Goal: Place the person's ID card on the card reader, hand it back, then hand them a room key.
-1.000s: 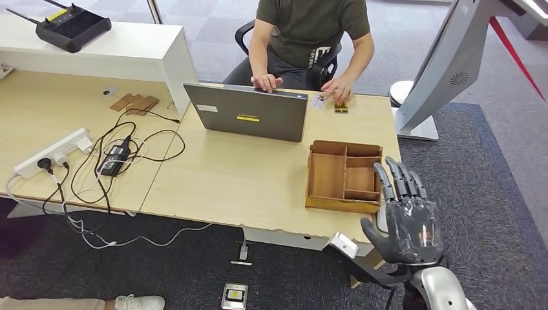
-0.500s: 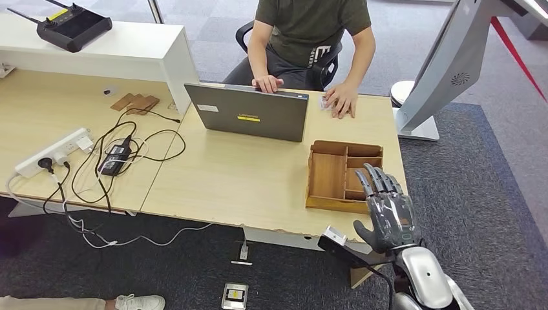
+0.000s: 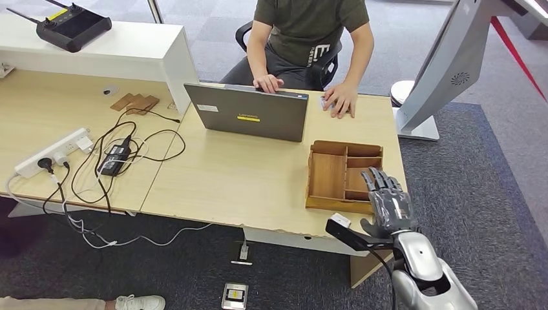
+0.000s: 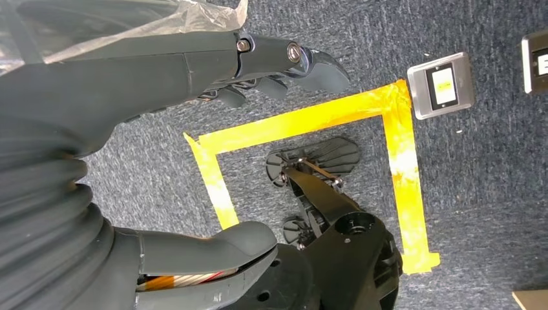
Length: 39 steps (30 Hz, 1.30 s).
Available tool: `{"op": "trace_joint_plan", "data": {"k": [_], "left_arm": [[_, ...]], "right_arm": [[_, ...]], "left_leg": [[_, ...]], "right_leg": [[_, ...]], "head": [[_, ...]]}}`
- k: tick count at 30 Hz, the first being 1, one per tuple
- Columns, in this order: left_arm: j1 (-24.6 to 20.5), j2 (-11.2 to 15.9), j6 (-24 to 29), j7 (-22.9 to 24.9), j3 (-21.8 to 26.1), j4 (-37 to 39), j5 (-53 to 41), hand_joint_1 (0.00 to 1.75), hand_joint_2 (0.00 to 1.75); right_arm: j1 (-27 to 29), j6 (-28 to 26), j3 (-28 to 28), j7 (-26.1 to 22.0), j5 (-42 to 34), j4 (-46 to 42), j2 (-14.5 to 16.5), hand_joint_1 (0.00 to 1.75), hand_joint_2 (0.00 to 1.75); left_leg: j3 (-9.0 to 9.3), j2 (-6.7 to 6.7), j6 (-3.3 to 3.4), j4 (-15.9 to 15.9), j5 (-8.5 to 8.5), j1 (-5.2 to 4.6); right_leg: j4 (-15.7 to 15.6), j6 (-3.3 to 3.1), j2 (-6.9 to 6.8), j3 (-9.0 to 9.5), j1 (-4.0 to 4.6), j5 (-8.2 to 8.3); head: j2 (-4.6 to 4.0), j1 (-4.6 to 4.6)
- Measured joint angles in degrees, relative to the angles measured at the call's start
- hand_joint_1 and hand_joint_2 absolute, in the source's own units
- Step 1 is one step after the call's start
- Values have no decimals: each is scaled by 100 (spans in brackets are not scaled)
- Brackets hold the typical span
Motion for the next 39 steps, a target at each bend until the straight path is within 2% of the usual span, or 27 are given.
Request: {"op": "trace_joint_plan", "data": {"k": [9,20,39], "left_arm": [[-55,-2,17,56,-3,0,-23,0,175],[-64,-2,20,60,-5,0,-8,0,175],[-86,-13,16,110,-8,0,-4,0,175]], "right_arm": [[-170,-352,-2,94,-264,469,-14,0,175],[-294,-363,99,175,-405,724,-8,0,175],[-471,-373,283,122,-493,1146,188,0,175]], "left_leg": [[0,0,0,0,0,0],[0,0,0,0,0,0],[0,0,0,0,0,0]], "right_leg": [[0,0,0,0,0,0],[0,0,0,0,0,0],[0,0,0,0,0,0]], "head": [[0,0],[0,-1],[0,0]]}}
